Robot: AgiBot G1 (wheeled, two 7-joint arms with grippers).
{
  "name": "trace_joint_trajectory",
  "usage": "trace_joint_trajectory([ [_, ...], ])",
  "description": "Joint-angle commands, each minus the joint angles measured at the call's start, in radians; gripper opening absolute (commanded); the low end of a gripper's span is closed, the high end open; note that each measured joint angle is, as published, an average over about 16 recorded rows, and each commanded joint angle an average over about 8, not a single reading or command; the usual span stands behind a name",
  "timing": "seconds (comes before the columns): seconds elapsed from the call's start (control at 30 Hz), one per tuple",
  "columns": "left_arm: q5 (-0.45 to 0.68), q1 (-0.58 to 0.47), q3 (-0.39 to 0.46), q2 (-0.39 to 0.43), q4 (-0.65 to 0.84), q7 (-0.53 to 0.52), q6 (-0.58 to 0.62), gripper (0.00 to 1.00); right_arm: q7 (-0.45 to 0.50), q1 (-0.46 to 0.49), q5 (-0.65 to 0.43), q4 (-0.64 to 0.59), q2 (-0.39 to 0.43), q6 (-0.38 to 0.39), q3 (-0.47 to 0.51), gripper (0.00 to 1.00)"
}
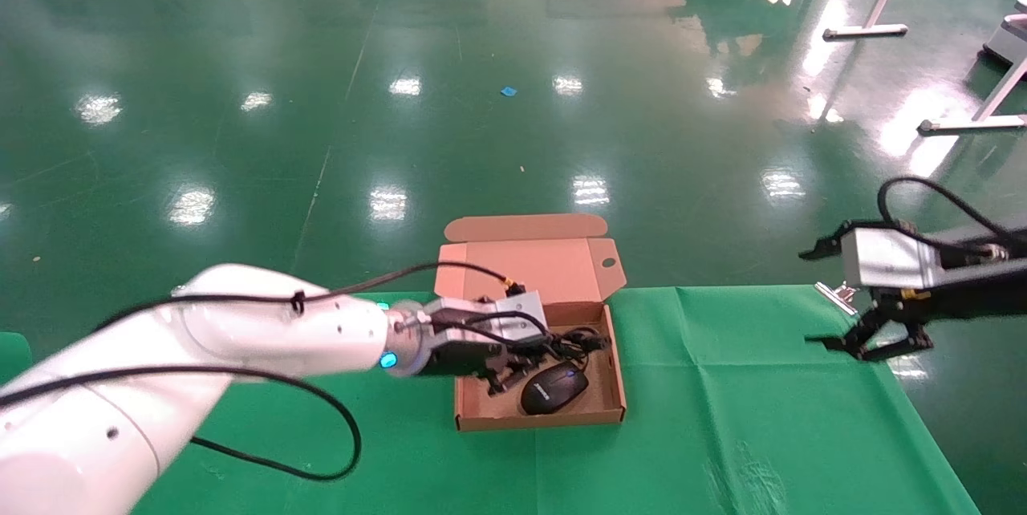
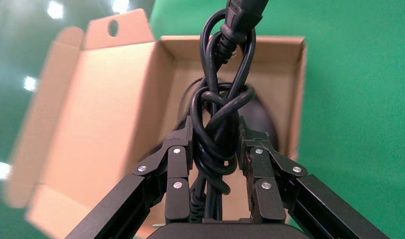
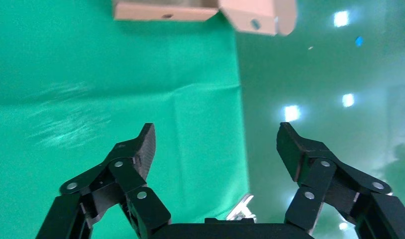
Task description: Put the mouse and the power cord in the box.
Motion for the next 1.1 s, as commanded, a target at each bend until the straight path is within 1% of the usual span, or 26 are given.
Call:
trace_joint_trajectory([
  [0.03, -0.029, 0.013, 0.02, 0.0, 0.001, -0.039, -0.024, 0.44, 0.028, -0.008, 0.0, 0.046, 0.027, -0.005, 0.0, 1.0],
  [0.1, -0.047, 0.018, 0.03, 0.004, 0.012, -0.062, -0.033, 0.69, 0.042, -0.012, -0.001, 0.074, 0.04, -0.005, -0.001, 1.0],
  [0.17, -0.056, 0.021, 0.036, 0.006, 0.021, -0.072, -0.039, 0.9, 0.049, -0.014, -0.001, 0.089, 0.048, -0.006, -0.001, 1.0],
  [0.2, -0.06, 0.022, 0.039, 0.008, 0.025, -0.076, -0.042, 0.97, 0.052, -0.014, -0.001, 0.096, 0.052, -0.006, -0.002, 1.0],
  [0.23, -0.064, 0.024, 0.041, 0.009, 0.028, -0.08, -0.044, 1.0, 0.055, -0.015, -0.001, 0.102, 0.055, -0.006, -0.002, 1.0],
  [0.53, -0.054, 0.021, 0.029, -0.001, 0.006, -0.064, -0.031, 1.0, 0.045, -0.018, 0.0, 0.08, 0.04, -0.001, 0.0, 1.0],
  [0.67, -0.067, 0.031, 0.008, -0.02, -0.017, -0.065, -0.012, 1.0, 0.056, -0.037, 0.018, 0.093, 0.042, -0.005, 0.017, 1.0],
  [1.1, -0.204, 0.134, -0.153, -0.177, -0.18, -0.095, 0.133, 1.0, 0.171, -0.201, 0.177, 0.251, 0.085, -0.048, 0.161, 1.0],
])
